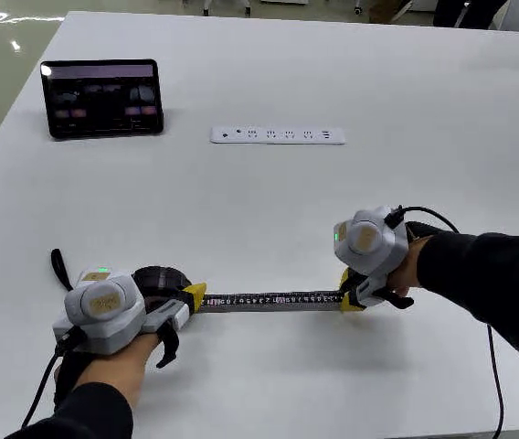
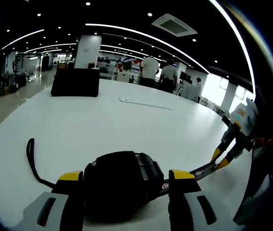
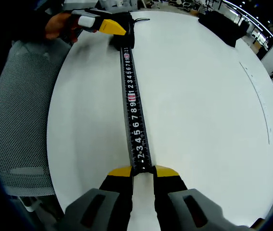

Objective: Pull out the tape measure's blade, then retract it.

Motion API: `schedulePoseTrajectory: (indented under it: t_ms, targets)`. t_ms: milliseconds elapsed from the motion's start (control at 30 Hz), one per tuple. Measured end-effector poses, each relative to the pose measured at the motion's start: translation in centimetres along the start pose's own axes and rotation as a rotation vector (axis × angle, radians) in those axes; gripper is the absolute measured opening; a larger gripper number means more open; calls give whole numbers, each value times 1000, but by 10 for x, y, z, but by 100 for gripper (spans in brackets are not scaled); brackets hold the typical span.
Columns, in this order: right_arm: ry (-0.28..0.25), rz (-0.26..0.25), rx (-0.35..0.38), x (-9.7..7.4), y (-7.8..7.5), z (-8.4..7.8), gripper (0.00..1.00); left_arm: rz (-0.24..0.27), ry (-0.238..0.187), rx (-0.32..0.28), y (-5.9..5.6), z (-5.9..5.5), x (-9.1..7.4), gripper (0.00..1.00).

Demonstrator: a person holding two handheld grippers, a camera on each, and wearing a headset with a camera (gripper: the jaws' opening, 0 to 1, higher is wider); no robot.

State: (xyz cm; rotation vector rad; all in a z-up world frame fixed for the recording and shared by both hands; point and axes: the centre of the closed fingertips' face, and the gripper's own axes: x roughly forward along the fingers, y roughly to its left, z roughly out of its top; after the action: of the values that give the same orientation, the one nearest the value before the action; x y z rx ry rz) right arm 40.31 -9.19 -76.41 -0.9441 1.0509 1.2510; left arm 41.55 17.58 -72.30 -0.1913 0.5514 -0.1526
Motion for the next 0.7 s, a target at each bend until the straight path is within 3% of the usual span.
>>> schedulePoseTrajectory:
  t_ms: [333, 500, 633, 700]
  targets:
    - [44, 0, -13, 0, -2, 0, 11, 16, 24, 28, 3, -3, -1, 62]
    - [39, 6, -16, 0, -2, -1, 11, 27, 65, 51, 4, -4, 1, 61]
    - [23, 3, -17, 0, -2, -1, 11, 31, 73, 61, 4, -5, 0, 60]
    - [16, -4, -53, 0, 0, -1, 11, 31, 76, 59, 5, -5, 0, 60]
